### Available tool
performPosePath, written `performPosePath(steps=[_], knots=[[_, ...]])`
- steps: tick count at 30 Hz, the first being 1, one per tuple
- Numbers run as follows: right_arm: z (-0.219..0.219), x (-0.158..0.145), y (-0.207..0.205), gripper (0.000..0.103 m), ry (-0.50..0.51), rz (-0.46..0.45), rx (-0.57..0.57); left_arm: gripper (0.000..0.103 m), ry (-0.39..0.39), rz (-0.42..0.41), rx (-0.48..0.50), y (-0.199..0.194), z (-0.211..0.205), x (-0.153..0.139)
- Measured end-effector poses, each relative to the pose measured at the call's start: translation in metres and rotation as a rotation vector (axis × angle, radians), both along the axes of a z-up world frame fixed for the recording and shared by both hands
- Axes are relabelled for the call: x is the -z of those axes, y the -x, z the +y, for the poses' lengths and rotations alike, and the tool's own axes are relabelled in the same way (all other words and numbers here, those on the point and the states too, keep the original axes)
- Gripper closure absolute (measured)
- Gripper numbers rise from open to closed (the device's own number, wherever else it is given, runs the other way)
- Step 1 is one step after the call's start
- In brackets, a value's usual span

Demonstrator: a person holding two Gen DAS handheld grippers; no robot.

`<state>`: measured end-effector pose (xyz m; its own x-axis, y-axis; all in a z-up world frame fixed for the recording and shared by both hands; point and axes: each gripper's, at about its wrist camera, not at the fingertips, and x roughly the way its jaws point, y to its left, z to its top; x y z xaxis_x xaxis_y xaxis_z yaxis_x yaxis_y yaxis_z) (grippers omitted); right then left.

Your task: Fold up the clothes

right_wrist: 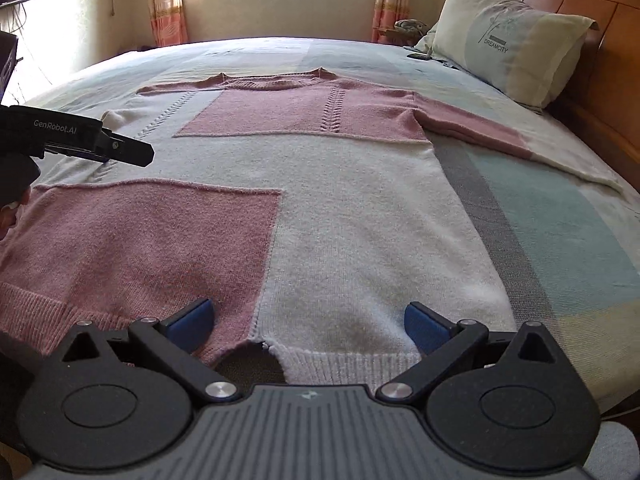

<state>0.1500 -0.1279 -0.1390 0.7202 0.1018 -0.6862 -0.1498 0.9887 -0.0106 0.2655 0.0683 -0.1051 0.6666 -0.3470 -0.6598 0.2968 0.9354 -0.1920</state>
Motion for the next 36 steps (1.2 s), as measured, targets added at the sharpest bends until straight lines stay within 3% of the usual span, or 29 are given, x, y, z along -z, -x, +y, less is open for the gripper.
performPosePath(steps=[20, 25, 30, 36], knots=[[0.008, 0.004, 0.006, 0.0, 0.0, -0.041, 0.09, 0.001, -0.055, 0.004, -0.062, -0.006, -0.011, 0.001], [0.009, 0.005, 0.01, 0.0, 0.0, -0.066, 0.112, 0.001, -0.029, 0.001, -0.082, -0.011, -0.01, -0.001], [0.005, 0.0, 0.007, 0.0, -0.009, -0.033, 0.11, 0.001, 0.01, 0.001, -0.124, -0.017, -0.003, -0.002], [0.004, 0.001, 0.007, 0.0, -0.001, -0.029, 0.109, 0.001, 0.001, -0.003, -0.144, -0.019, -0.001, -0.001]])
